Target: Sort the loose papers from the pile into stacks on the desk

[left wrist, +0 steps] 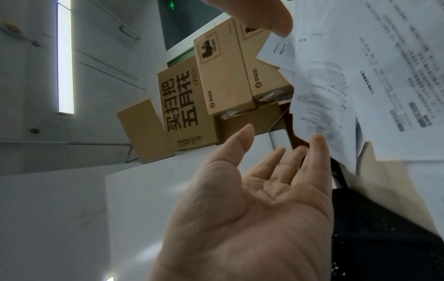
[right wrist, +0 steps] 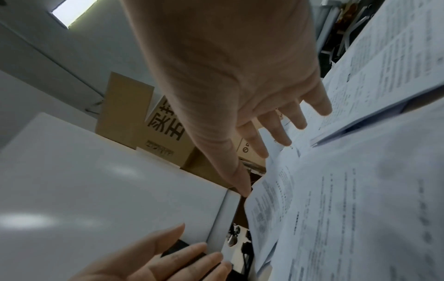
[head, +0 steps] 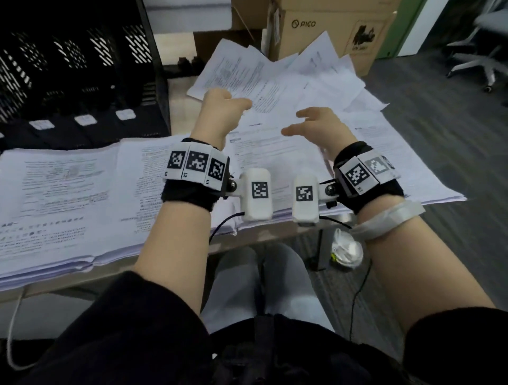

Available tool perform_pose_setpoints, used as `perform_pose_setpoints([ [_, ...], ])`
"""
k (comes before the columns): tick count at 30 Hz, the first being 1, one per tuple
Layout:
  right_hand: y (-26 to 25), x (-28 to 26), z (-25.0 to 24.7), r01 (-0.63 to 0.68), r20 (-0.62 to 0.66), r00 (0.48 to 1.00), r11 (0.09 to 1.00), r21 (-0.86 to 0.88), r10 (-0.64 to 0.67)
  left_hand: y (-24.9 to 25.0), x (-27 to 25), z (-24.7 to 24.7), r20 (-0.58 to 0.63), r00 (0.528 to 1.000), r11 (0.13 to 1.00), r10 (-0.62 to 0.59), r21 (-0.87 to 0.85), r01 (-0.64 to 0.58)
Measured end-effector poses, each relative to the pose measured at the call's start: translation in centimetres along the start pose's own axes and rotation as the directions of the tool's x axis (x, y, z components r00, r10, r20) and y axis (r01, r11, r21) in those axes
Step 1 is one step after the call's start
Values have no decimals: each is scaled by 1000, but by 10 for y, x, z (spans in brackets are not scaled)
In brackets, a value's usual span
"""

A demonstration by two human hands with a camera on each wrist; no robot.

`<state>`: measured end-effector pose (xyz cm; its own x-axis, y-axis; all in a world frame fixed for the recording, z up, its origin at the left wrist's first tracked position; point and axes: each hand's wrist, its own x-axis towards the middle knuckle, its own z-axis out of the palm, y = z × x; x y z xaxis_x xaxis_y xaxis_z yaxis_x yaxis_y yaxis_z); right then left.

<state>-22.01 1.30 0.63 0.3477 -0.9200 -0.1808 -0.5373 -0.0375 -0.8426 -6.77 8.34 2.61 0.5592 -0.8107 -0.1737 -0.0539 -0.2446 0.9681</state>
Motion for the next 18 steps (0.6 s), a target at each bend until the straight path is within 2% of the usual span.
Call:
perform_pose_setpoints([
  [4, 12, 39, -10, -78, 19, 997, 991, -108, 81, -3, 39, 18, 21, 993, 993, -116, -36, 117],
  [9, 29, 80, -15, -161, 20, 982, 889, -430, 187, -7, 79, 32, -51, 980, 980, -194, -53, 192],
  [14, 52, 114, -9, -229, 13, 958, 792, -567, 286, -19, 115, 39, -101, 967, 970, -235, -88, 227],
  [18, 59, 117, -7, -249, 46, 933, 734, -632, 356, -33, 142, 36, -158, 946, 959, -283, -79, 273],
])
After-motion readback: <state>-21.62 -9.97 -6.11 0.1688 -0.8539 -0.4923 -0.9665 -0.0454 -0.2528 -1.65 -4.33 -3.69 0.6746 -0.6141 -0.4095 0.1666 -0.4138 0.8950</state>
